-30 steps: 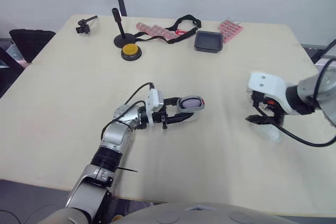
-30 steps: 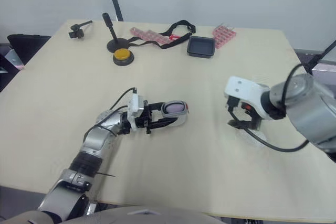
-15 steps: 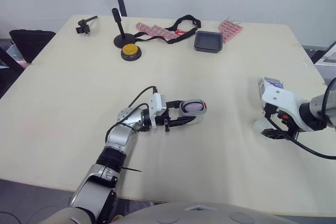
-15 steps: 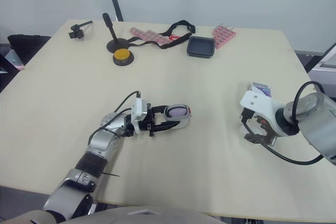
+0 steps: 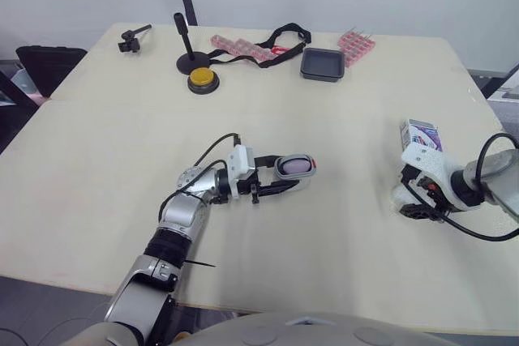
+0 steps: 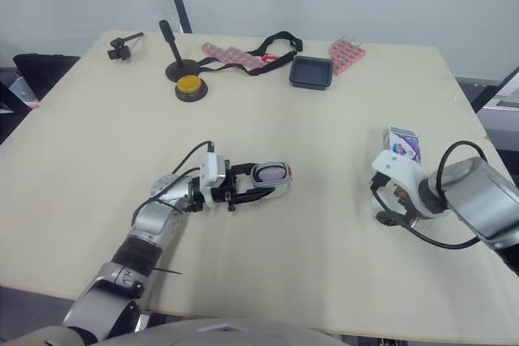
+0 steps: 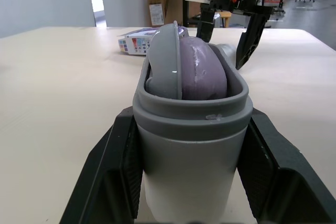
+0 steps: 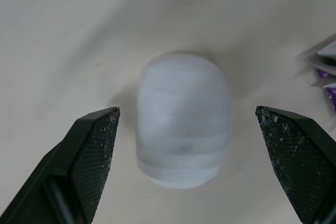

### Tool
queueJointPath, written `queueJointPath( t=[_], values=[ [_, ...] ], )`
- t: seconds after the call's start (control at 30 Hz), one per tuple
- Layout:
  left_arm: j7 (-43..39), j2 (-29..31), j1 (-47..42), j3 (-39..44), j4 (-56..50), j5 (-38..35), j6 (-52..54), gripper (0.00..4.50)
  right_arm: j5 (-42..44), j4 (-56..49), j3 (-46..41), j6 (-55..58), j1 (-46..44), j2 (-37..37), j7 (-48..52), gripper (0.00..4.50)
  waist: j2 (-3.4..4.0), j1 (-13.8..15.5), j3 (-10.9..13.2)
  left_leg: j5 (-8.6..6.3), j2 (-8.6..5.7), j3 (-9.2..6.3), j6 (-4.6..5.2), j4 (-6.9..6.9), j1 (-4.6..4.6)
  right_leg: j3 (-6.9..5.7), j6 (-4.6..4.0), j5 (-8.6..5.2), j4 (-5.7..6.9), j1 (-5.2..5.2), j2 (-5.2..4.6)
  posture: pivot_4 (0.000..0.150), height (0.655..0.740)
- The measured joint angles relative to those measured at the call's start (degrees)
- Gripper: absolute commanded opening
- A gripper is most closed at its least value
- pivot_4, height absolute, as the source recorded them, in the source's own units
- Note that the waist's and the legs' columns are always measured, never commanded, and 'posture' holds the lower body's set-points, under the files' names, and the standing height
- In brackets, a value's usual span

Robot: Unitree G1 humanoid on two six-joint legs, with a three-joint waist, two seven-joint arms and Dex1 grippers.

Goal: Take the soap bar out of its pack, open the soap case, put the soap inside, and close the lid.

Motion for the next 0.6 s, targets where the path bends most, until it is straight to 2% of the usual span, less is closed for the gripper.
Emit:
queueJointPath(
  t=[0.03,0.07,0.17,0.43,0.6],
  values=[
    [0.02,0.03,0.00,-0.01,-0.01,0.00,0.00,1.92,0.02,-0.06,0.05,-0.20,0.00,0.01,-0.01,3.33,0.00,0.00,0.00,0.00,0.00,0.00,0.00,0.00,0.01,0.00,0.00,0.00,0.00,0.00,0.00,0.150,0.7395],
    [0.02,0.03,0.00,-0.01,-0.01,0.01,0.00,1.92,0.01,-0.16,0.18,-0.78,0.00,-0.01,-0.06,2.83,0.00,0.00,0.00,0.00,0.00,0.00,0.00,0.00,0.00,0.00,0.00,0.00,0.00,0.00,0.00,0.150,0.7395],
    [-0.02,0.05,-0.02,-0.03,-0.01,0.02,0.00,1.92,-0.05,-0.83,0.23,-2.16,0.68,-0.60,-0.05,1.99,0.00,0.01,0.00,0.00,0.01,0.00,0.00,0.00,0.00,0.00,0.00,0.00,0.00,0.00,0.00,0.150,0.7395],
    [-0.25,0.01,-0.31,-0.02,0.15,0.02,0.02,1.92,-0.33,-3.01,0.28,-5.15,2.31,-1.79,-0.15,1.95,0.00,-0.05,0.00,0.00,0.01,0.01,0.00,0.00,0.01,0.01,0.00,0.00,0.00,0.00,0.00,0.150,0.7395],
    [0.12,-3.18,-1.26,1.16,0.82,-2.83,2.70,1.92,-2.81,-6.35,0.54,-11.17,-0.07,-2.20,-0.55,1.95,0.00,-0.14,0.00,0.00,0.00,0.03,0.00,0.01,0.01,0.03,0.01,0.00,0.02,-0.02,0.00,0.150,0.7395]
  ],
)
